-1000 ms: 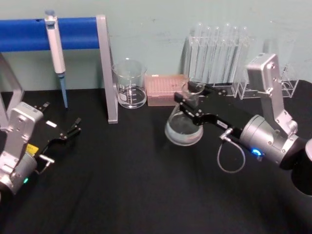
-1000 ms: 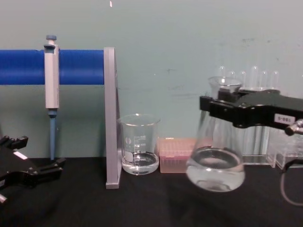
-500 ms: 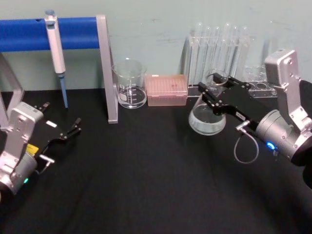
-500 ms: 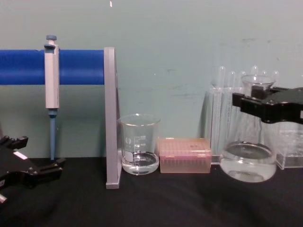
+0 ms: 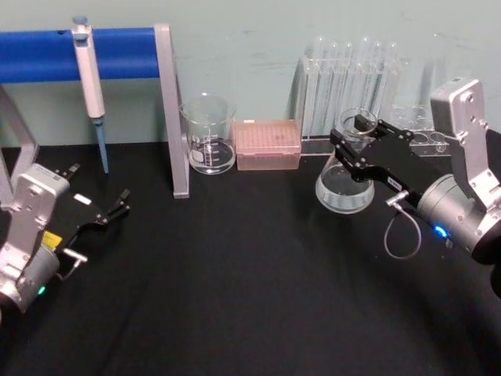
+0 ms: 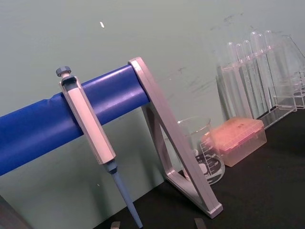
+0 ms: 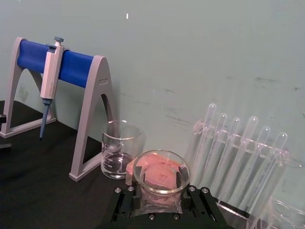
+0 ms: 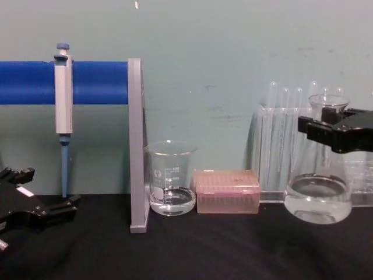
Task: Grasp the erlenmeyer flask with one hand, shake it three times, then place it back.
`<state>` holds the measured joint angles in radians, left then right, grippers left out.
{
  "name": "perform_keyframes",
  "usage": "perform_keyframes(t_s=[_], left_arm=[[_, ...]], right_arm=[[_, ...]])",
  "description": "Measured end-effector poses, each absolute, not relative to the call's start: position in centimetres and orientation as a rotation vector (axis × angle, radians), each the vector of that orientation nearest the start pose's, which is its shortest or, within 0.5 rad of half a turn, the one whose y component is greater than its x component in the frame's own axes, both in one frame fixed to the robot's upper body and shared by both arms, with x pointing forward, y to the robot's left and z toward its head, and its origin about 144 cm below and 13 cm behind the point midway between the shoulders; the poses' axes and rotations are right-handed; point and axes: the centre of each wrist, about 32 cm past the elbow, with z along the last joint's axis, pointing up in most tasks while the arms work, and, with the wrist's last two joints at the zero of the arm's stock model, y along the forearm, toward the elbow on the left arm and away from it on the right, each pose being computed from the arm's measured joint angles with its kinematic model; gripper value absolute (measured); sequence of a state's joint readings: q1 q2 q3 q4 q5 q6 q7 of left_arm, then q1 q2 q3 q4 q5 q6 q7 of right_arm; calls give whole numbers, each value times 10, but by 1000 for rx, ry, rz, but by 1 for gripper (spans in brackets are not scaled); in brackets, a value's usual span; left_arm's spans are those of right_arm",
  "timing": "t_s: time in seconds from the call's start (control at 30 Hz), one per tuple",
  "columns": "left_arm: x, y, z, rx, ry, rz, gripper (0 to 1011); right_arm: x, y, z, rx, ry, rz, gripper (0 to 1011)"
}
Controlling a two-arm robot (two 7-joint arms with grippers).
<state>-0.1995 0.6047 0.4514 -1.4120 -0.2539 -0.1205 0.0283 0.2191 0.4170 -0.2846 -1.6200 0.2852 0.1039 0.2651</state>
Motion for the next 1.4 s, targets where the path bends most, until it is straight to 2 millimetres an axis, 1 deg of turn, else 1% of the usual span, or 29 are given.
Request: perform_keyframes(t_s=[0.23,0.6,0.9,1.4], left_arm=[[489,310,1140,304,-285,1248,1001],[489,310,1140,304,-285,1248,1001],[489,310,1140,304,-285,1248,1001],[489,310,1140,304,-285,1248,1001]], right_arm=[[504,-252,1219,-91,-151,-1008,450],[504,-237,1218,-72,-128,-914,450],[499,-217,1217,-43,-99,-780,450],[494,-195,1216,-29,-83,-627,450]])
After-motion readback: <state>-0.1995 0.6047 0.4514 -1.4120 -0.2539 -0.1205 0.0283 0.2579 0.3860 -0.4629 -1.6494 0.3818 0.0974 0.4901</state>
